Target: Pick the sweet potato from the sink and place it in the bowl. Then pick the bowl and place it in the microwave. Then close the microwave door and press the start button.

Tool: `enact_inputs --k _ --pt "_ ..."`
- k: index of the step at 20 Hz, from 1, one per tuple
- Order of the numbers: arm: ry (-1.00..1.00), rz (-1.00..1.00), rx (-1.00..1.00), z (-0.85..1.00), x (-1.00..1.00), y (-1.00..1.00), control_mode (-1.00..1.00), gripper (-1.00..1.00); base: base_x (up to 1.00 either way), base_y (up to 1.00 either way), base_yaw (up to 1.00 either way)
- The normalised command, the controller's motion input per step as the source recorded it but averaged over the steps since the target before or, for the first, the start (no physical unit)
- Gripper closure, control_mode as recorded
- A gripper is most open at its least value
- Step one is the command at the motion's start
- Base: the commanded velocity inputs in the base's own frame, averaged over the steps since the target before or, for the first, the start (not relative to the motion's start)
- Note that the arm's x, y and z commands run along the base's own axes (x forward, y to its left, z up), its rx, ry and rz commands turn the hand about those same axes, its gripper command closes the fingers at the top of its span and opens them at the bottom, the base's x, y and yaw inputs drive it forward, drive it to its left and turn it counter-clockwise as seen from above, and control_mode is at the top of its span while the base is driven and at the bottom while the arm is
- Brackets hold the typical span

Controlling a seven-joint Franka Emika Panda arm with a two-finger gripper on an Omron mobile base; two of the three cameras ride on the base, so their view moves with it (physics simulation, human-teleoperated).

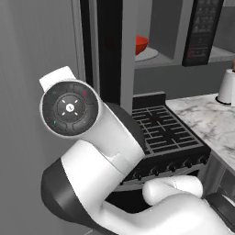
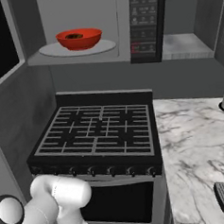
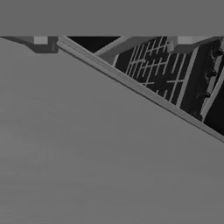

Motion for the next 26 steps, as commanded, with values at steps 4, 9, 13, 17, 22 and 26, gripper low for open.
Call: enact_inputs --k 4,9,13,17,22,26 --pt "0.00 -0.17 0.00 0.00 0.47 -0.35 -1.00 -1.00 0.00 0.00 0.00" --pt "-0.05 -0.12 0.06 0.00 0.23 -0.56 -1.00 -1.00 0.00 0.00 0.00" --pt "-0.12 -0.03 0.15 0.08 0.00 -0.92 -1.00 -1.00 0.00 0.00 0.00" --pt "-0.03 0.00 0.18 0.01 0.00 -1.00 -1.00 -1.00 0.00 0.00 0.00" --pt "0.00 0.00 0.19 0.00 0.01 -0.92 -1.00 -1.00 0.00 0.00 0.00" --pt "0.00 0.00 0.13 0.00 0.08 -0.71 -1.00 -1.00 0.00 0.00 0.00"
